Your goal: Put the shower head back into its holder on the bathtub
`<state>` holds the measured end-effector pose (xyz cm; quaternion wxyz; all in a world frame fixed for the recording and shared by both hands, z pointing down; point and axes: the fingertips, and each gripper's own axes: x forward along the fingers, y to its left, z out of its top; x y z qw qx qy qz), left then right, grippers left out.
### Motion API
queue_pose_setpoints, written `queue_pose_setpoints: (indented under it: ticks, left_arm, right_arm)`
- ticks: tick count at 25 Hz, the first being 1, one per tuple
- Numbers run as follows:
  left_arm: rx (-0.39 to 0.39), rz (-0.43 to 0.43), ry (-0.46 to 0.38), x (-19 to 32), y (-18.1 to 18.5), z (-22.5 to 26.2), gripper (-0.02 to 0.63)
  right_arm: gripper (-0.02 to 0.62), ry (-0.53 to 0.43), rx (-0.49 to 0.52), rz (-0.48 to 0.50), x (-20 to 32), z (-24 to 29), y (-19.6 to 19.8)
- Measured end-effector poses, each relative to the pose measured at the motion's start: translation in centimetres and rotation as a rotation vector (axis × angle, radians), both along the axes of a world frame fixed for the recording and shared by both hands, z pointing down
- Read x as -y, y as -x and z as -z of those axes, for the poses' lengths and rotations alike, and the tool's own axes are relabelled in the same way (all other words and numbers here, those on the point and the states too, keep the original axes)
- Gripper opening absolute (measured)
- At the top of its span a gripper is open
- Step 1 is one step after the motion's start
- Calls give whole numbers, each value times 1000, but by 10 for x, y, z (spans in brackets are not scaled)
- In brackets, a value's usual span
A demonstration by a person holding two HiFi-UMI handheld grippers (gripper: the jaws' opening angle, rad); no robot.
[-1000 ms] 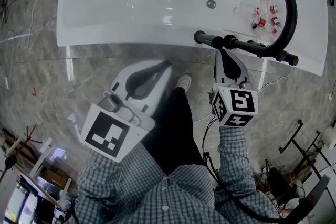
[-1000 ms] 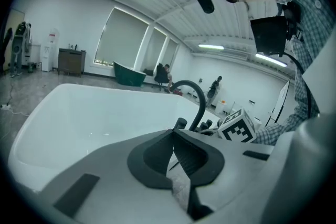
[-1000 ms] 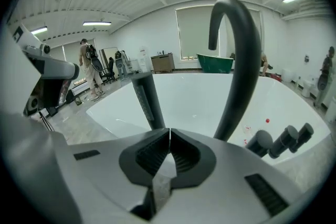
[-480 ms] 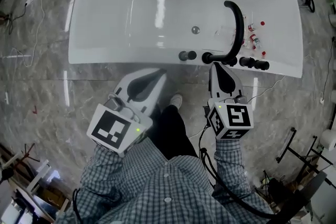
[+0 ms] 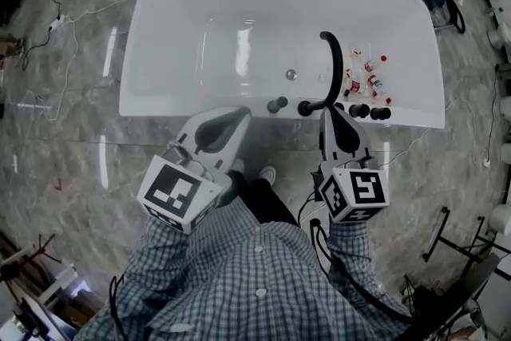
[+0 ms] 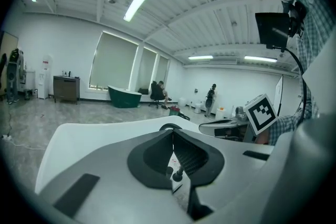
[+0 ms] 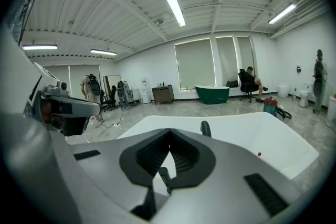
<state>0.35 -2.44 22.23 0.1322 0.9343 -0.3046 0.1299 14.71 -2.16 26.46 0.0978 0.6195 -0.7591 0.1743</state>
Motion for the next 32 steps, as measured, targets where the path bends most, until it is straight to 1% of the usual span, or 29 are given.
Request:
queue_pose_setpoints:
  ticks: [4, 9, 18, 26, 32]
  left_arm:
    - [-2, 0, -22, -5, 1, 18, 9]
    - [-9, 4, -46, -10, 3, 30, 9]
    - [-39, 6, -72, -9, 7, 43, 9]
    - [-54, 17, -76, -4, 12, 44, 9]
    - [-50, 15, -74, -8, 8, 43, 9]
  right_arm:
    - [17, -18, 17, -18, -8, 18, -6]
    - [17, -38, 12, -18, -16, 33, -9]
    - [17, -67, 17, -16, -11, 54, -1]
    - [17, -62, 6, -22, -12, 55, -2]
    - [17, -59, 2, -16, -14, 53, -2]
